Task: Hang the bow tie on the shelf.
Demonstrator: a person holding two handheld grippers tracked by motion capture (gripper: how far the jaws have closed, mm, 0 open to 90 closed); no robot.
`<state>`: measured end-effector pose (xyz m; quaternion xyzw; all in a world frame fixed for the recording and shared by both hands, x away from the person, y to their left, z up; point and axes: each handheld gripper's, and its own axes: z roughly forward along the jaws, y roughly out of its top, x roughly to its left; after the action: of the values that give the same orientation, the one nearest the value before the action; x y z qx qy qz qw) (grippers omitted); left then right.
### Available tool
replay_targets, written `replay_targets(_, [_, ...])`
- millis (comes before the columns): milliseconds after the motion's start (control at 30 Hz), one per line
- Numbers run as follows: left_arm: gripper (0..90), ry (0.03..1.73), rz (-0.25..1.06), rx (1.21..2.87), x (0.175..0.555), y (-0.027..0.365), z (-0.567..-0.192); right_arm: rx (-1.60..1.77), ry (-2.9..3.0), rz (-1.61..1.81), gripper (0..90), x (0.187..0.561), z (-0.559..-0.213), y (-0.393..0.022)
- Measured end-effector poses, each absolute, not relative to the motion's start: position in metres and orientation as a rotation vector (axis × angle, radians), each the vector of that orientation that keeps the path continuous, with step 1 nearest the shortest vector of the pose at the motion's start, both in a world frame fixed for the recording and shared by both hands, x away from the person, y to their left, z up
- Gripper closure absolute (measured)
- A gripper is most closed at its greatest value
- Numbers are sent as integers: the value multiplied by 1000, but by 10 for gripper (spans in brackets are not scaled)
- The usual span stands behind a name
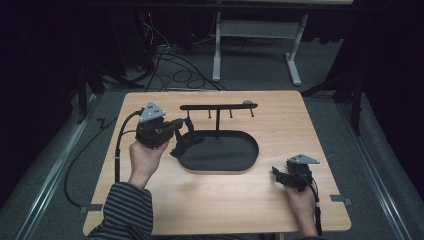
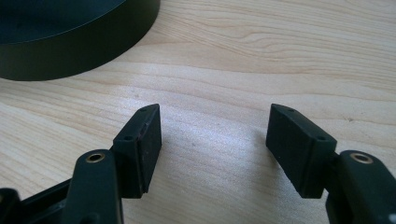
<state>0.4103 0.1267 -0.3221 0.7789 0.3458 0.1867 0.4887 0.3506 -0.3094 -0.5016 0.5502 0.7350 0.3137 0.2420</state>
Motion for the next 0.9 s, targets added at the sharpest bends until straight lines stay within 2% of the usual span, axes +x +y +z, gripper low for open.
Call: replay_targets(900, [898, 891, 484, 1915, 448, 110, -327, 1501, 2014, 862, 372, 351, -502, -309])
